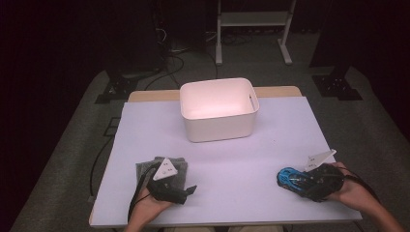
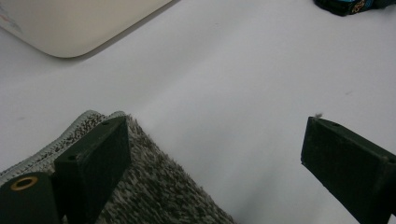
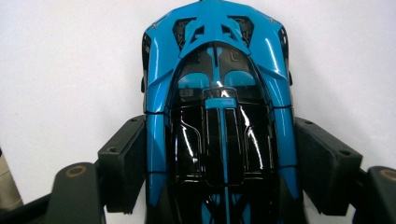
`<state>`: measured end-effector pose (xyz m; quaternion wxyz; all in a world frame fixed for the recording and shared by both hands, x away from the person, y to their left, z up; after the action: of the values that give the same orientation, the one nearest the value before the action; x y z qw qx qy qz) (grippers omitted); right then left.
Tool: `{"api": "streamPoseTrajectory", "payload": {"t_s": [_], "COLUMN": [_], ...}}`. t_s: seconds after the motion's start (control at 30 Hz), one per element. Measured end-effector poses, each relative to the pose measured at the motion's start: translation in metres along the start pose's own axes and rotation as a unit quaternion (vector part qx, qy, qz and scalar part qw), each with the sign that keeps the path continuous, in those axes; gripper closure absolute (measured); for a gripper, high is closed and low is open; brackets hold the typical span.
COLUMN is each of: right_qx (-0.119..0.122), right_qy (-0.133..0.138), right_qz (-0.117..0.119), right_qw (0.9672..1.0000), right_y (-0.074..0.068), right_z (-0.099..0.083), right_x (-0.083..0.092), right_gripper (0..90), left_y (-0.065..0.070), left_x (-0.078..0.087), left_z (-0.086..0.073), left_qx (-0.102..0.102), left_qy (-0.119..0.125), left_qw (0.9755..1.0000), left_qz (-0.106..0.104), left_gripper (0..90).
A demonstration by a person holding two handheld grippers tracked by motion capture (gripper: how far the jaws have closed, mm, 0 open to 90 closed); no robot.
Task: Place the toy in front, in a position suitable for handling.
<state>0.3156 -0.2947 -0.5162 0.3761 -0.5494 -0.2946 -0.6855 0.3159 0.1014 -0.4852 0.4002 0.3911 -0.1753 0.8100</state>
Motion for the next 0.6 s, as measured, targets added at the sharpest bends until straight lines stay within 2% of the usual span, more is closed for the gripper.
{"api": "streamPoseTrajectory", "payload": {"t_s": [0.3,0.6], "right_qx": [-0.012,-0.011], "right_qy": [0.007,0.013], "right_qz": [0.006,0.009], "right_qw": [0.9999,0.9998], "right_y": [0.001,0.000], "right_z": [-0.004,-0.004], "right_x": [0.002,0.010], "right_gripper": [25.1,27.2], "left_y": [-0.001,-0.001], "left_x": [0.000,0.001], "left_z": [0.000,0.000], "left_qx": [0.000,0.001], "left_qy": [0.000,0.001], "left_qw": [1.0000,1.0000], "left_qz": [0.001,0.002], "left_gripper": [7.8,7.8]}}
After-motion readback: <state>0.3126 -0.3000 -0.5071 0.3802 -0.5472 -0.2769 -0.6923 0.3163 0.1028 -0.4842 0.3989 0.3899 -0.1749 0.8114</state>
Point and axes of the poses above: each handheld gripper's, and its own axes: x roughly backward along the jaws, z roughly out of its top, y roughly to its right, the point moved 9 cm from there along -x, roughly forward along the jaws, and after that the axes turned 15 degrees about -y, right-handed, at the moved point
